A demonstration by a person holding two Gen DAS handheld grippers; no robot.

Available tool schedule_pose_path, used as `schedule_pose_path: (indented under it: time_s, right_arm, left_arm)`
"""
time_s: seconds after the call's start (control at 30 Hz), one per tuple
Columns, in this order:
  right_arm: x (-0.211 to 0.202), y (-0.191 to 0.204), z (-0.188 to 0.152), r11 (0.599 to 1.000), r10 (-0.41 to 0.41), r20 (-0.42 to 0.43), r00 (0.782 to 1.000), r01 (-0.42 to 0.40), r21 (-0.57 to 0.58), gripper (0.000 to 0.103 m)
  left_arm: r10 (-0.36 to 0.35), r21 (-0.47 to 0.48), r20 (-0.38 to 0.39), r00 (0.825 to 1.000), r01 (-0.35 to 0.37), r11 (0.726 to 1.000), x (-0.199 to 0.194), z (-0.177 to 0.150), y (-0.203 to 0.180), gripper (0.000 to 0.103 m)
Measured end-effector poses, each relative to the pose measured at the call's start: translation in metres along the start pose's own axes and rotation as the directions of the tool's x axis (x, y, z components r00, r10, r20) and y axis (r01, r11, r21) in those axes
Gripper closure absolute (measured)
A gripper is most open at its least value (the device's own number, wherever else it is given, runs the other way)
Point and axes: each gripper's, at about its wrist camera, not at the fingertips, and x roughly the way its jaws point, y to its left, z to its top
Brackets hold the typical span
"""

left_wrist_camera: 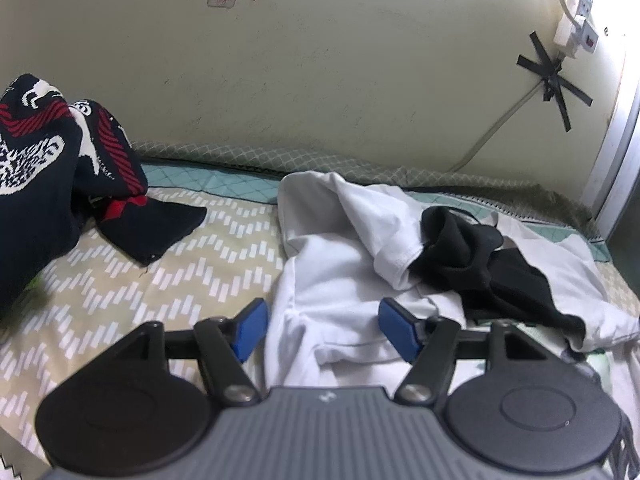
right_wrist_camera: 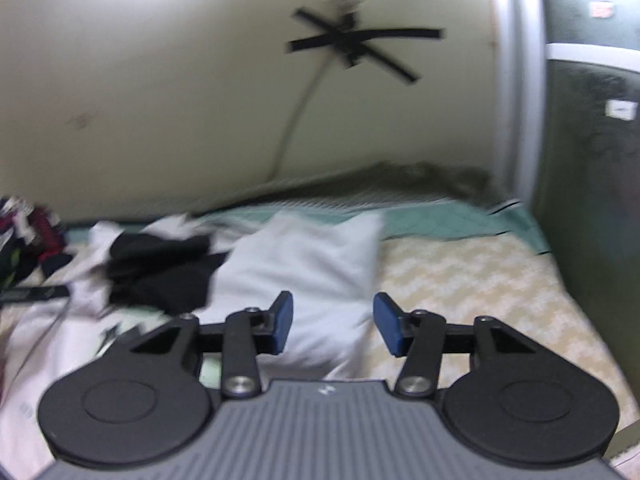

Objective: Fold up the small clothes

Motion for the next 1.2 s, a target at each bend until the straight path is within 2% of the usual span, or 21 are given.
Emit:
schedule_pose_path:
  time_s: [0.03, 0.07, 0.1, 0.13, 0.2, 0.23, 0.33, 0.43, 0.57, 0.67, 0.77, 0.9, 0.97, 1.07, 1.2]
  right_arm:
    - [0.003, 0.005, -0.006, 1.000, -0.010, -0.022, 1.000, 0.009, -0.025, 0.081]
    - [0.013, 0.004, -0.013, 0.997, -0.048, -0.052, 0.997, 0.046, -0.054, 0.082]
    - [0.025, 0.000, -0.019, 0.991, -0.112, -0.087, 0.990, 0.105, -0.083, 0.078]
    - [0.036, -0.009, -0.025, 0.984, -0.170, -0.131, 0.977, 0.162, -0.071, 0.066]
    - [0.025, -0.032, -0.026, 0.984, -0.150, -0.123, 0.981, 0.161, 0.082, 0.070]
    - [0.016, -0.035, -0.025, 0.981, -0.149, -0.116, 0.982, 0.161, 0.104, 0.070]
    - [-0.016, -0.023, -0.024, 0.989, -0.143, -0.037, 0.989, 0.144, 0.043, 0.070]
    - [-0.052, -0.019, -0.026, 0.997, -0.062, 0.024, 0.998, 0.061, 0.037, 0.070]
    - [-0.081, -0.019, -0.034, 0.997, 0.053, 0.052, 0.997, -0.056, 0.047, 0.069]
    - [-0.089, -0.015, -0.043, 0.986, 0.154, 0.017, 0.988, -0.155, 0.063, 0.069]
    - [-0.092, -0.003, -0.049, 0.966, 0.255, -0.019, 0.967, -0.253, 0.051, 0.069]
    - [-0.094, 0.022, -0.059, 0.929, 0.369, -0.060, 0.928, -0.369, 0.015, 0.069]
    - [-0.095, 0.031, -0.063, 0.914, 0.406, -0.071, 0.911, -0.407, 0.010, 0.070]
    - [-0.105, 0.035, -0.070, 0.905, 0.424, -0.078, 0.902, -0.425, 0.013, 0.070]
    - [-0.131, 0.019, -0.081, 0.907, 0.422, -0.083, 0.903, -0.420, 0.038, 0.070]
  left_arm:
    - [0.009, -0.002, -0.005, 1.000, -0.009, 1.000, 0.001, 0.000, 0.000, 0.040]
    - [0.015, -0.004, -0.009, 1.000, -0.015, 1.000, 0.001, 0.000, 0.001, 0.040]
    - [0.021, -0.005, -0.012, 1.000, -0.021, 1.000, 0.001, 0.000, 0.001, 0.040]
    - [0.028, -0.007, -0.010, 1.000, -0.028, 1.000, 0.001, 0.000, 0.001, 0.040]
    - [0.031, -0.005, 0.003, 1.000, -0.031, 1.000, -0.001, -0.001, 0.002, 0.040]
    - [0.029, -0.002, 0.007, 1.000, -0.029, 1.000, -0.002, -0.001, 0.001, 0.039]
    - [0.021, 0.012, 0.024, 0.999, -0.021, 1.000, -0.004, -0.001, 0.000, 0.027]
    - [0.044, 0.021, 0.007, 0.999, -0.044, 0.999, -0.015, -0.004, 0.000, 0.026]
    - [-0.074, -0.033, 0.045, 0.996, 0.076, 0.997, -0.075, -0.020, 0.017, 0.026]
    - [-0.037, 0.002, 0.066, 0.997, 0.037, 0.999, -0.128, -0.038, 0.037, 0.025]
    - [-0.004, -0.001, -0.010, 1.000, 0.004, 1.000, -0.166, -0.056, 0.060, 0.025]
    - [-0.044, -0.030, -0.121, 0.992, 0.041, 0.999, -0.195, -0.079, 0.075, 0.027]
    - [-0.069, -0.043, -0.187, 0.980, 0.062, 0.997, -0.201, -0.094, 0.073, 0.031]
    - [-0.098, -0.020, -0.250, 0.963, 0.096, 0.995, -0.211, -0.116, 0.062, 0.034]
    - [-0.081, 0.019, -0.288, 0.954, 0.090, 0.996, -0.216, -0.136, 0.050, 0.034]
